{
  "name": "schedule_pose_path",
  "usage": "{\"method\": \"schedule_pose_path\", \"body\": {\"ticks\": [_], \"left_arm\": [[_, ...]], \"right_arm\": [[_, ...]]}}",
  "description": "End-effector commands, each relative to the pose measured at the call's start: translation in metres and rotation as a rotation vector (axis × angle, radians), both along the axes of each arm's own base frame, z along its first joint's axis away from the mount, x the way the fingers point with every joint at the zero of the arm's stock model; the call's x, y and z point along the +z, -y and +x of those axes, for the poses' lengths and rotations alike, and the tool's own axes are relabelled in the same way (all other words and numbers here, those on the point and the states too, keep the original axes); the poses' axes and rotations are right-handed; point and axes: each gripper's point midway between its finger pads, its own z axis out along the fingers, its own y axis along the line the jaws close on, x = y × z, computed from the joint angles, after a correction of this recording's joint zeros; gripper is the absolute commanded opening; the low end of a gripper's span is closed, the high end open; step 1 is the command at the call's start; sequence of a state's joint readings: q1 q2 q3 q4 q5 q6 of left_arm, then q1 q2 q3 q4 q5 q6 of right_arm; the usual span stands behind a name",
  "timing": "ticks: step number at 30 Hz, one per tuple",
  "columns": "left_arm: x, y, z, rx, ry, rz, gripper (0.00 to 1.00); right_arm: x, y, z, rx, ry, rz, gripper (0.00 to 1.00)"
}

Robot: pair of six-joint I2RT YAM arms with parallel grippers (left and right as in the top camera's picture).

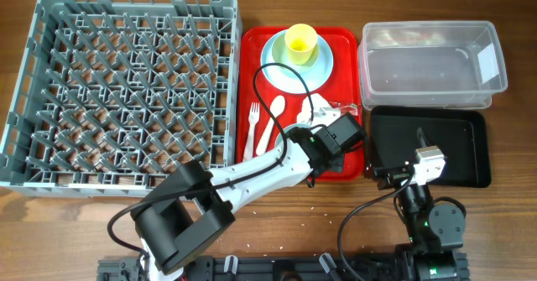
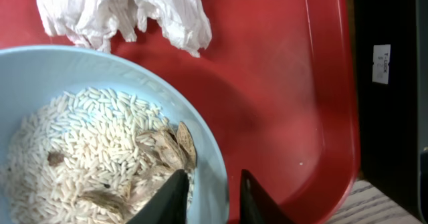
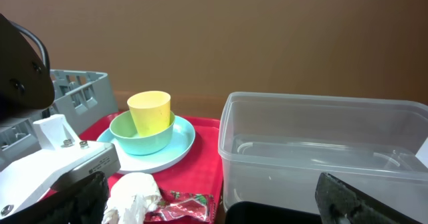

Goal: Sort waste into correct bins and load items into the dishwasher rack
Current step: 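Grasp the white plastic spoon with the left gripper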

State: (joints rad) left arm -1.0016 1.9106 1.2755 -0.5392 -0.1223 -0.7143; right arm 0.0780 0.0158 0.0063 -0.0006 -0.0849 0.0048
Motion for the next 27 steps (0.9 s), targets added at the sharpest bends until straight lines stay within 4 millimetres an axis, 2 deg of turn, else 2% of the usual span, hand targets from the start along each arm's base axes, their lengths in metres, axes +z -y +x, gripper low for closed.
{"method": "schedule_pose_path", "body": {"ticks": [1,3,4,5,6,8,9,10,12,13,14,17,18,20,23,25,26,27], "left_arm": [[0.013,-0.005,0.007,0.016,0.018,-0.020,0.53],[0.040,-0.011,0.021,0.051,0.056,-0.075,0.58],[0.063,-0.018,0.033,0.080,0.089,-0.116,0.58],[0.091,-0.033,0.048,0.103,0.139,-0.156,0.58],[0.110,-0.049,0.059,0.144,0.167,-0.181,0.56],[0.133,-0.087,0.073,0.215,0.191,-0.183,0.51],[0.133,-0.105,0.075,0.233,0.182,-0.151,0.47],[0.127,-0.118,0.073,0.247,0.155,-0.110,0.42],[0.105,-0.142,0.064,0.278,0.066,-0.011,0.20],[0.090,-0.150,0.058,0.284,0.022,0.046,0.10],[0.069,-0.154,0.054,0.281,-0.031,0.111,0.06],[0.034,-0.150,0.049,0.265,-0.104,0.179,0.10],[0.014,-0.140,0.045,0.238,-0.140,0.190,0.11],[-0.001,-0.126,0.041,0.206,-0.158,0.190,0.11],[-0.001,-0.106,0.034,0.159,-0.157,0.151,0.11],[0.000,-0.082,0.023,0.022,-0.175,0.094,0.17],[0.000,-0.081,0.022,0.000,-0.165,0.104,0.21],[0.000,-0.088,0.027,0.015,-0.132,0.144,0.22]], "right_arm": [[0.001,0.001,0.000,-0.006,0.007,-0.004,1.00],[0.001,0.001,0.000,-0.006,0.007,-0.004,1.00],[0.001,0.001,0.000,-0.006,0.007,-0.004,1.00],[0.001,0.001,0.000,-0.006,0.007,-0.004,1.00],[0.001,0.001,0.000,-0.006,0.007,-0.004,1.00],[0.001,0.001,0.000,-0.006,0.007,-0.004,1.00],[0.001,0.001,0.000,-0.006,0.007,-0.004,1.00],[0.001,0.001,0.000,-0.006,0.007,-0.004,1.00],[0.001,0.001,0.000,-0.006,0.007,-0.004,1.00],[0.001,0.001,0.000,-0.006,0.007,-0.004,1.00],[0.001,0.001,0.000,-0.006,0.007,-0.004,1.00],[0.001,0.001,0.000,-0.006,0.007,-0.004,1.00],[0.001,0.001,0.000,-0.006,0.007,-0.004,1.00],[0.001,0.001,0.000,-0.006,0.007,-0.004,1.00],[0.001,0.001,0.000,-0.006,0.007,-0.004,1.00],[0.001,0.001,0.000,-0.006,0.007,-0.004,1.00],[0.001,0.001,0.000,-0.006,0.007,-0.004,1.00],[0.001,0.001,0.000,-0.006,0.007,-0.004,1.00]]}}
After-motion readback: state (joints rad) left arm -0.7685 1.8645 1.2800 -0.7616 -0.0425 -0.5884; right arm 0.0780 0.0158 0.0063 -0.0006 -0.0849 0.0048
